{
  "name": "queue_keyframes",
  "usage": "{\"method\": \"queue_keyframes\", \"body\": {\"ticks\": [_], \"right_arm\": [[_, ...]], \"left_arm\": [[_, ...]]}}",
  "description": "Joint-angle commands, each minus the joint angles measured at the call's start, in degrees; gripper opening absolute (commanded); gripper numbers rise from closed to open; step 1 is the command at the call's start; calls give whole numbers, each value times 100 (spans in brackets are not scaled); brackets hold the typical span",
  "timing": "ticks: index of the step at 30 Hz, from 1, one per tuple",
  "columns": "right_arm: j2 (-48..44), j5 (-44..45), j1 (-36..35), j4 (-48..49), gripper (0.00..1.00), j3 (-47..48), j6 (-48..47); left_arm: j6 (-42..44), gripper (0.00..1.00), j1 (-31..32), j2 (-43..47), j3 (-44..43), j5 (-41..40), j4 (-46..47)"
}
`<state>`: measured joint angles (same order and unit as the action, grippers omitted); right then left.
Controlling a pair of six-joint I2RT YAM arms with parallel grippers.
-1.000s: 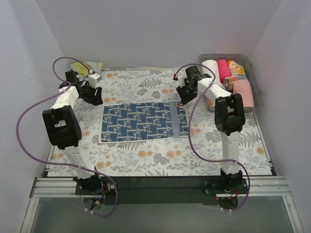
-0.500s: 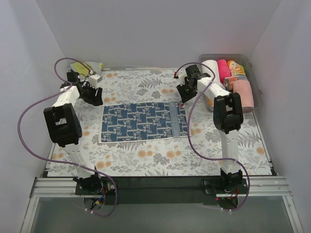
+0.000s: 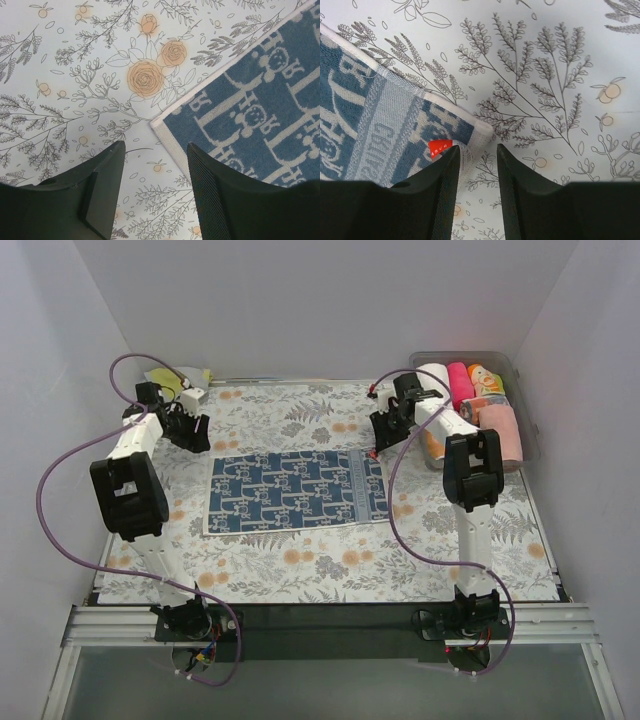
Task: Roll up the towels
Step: Fold the towel
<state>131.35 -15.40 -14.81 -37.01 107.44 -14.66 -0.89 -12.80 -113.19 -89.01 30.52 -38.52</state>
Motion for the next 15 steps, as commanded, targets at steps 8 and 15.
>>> {"method": "queue_keyframes", "body": {"ticks": [8,15], "right_arm": [[-584,-736,242,405,36,14,314],[-917,-1115,233,151,38,-353,-379]], "left_arm": [[-35,49,-3,-98,-310,138,-6],[62,49,5,-72,-327,85,-68]]}}
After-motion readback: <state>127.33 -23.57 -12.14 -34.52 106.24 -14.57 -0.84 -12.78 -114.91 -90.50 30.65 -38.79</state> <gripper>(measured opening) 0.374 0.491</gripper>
